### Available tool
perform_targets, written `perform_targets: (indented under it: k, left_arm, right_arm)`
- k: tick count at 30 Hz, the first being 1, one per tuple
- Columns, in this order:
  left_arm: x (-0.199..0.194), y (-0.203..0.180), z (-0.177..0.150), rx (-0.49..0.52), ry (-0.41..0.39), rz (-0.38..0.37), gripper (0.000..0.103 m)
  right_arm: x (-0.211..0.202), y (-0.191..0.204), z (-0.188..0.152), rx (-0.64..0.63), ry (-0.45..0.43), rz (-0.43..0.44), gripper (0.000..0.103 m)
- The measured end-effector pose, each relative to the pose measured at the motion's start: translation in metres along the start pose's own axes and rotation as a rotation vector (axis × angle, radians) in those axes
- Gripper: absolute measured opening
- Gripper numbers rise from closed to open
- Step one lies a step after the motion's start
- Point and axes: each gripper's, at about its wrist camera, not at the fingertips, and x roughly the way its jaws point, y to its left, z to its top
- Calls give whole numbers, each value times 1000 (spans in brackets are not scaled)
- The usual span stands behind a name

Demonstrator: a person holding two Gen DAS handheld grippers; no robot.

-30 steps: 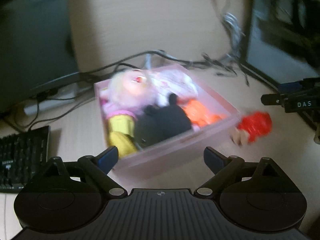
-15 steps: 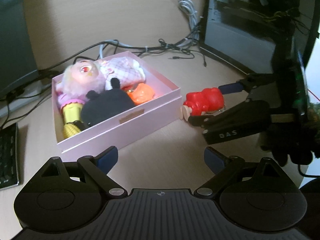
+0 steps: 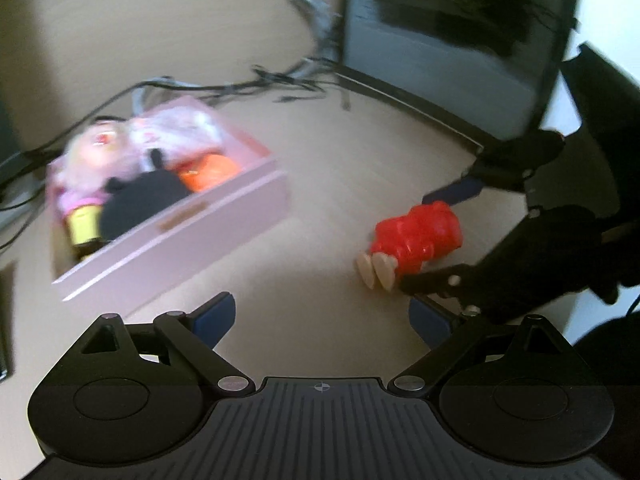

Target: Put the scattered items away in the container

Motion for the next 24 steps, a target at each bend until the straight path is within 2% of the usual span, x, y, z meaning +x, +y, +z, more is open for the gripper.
perform_targets:
  k: [4, 7, 11, 13, 14, 15, 17, 19, 20, 22, 24]
  left_arm:
    - [15, -19, 5, 98, 29, -48, 97]
    - [26, -42, 7, 216, 32, -68, 97]
    - [47, -73, 7, 388, 20, -34, 96]
    - [56, -80, 8, 432, 19, -10, 86]
    - [61, -83, 9, 449, 18, -1, 72]
    - [63, -82, 10, 444, 20, 2, 68]
    - [65, -77, 16, 404, 25, -4, 53]
    - [67, -60, 26, 254, 61, -70, 50]
    - [70, -46, 30, 115, 95, -136, 50]
    - [80, -9, 36, -235, 180, -299, 50]
    - [83, 15, 30, -463, 203, -362, 50]
  right_arm:
    - [-24, -2, -17, 7, 10, -40, 96]
    - [-38, -11, -31, 64, 23, -58, 99]
    - [-48, -23, -51, 159, 27, -109, 100]
    - [-51, -27, -57, 200, 21, -132, 100]
    - [-53, -27, -60, 216, 14, -135, 101]
    - [-55, -28, -62, 229, 7, -136, 102]
    - [-60, -28, -67, 255, -6, -137, 103]
    - [-62, -30, -71, 274, -13, -137, 103]
    - [-63, -30, -73, 282, -16, -139, 103]
    - [-63, -31, -74, 290, -21, -141, 103]
    - [-63, -32, -74, 297, -27, -142, 103]
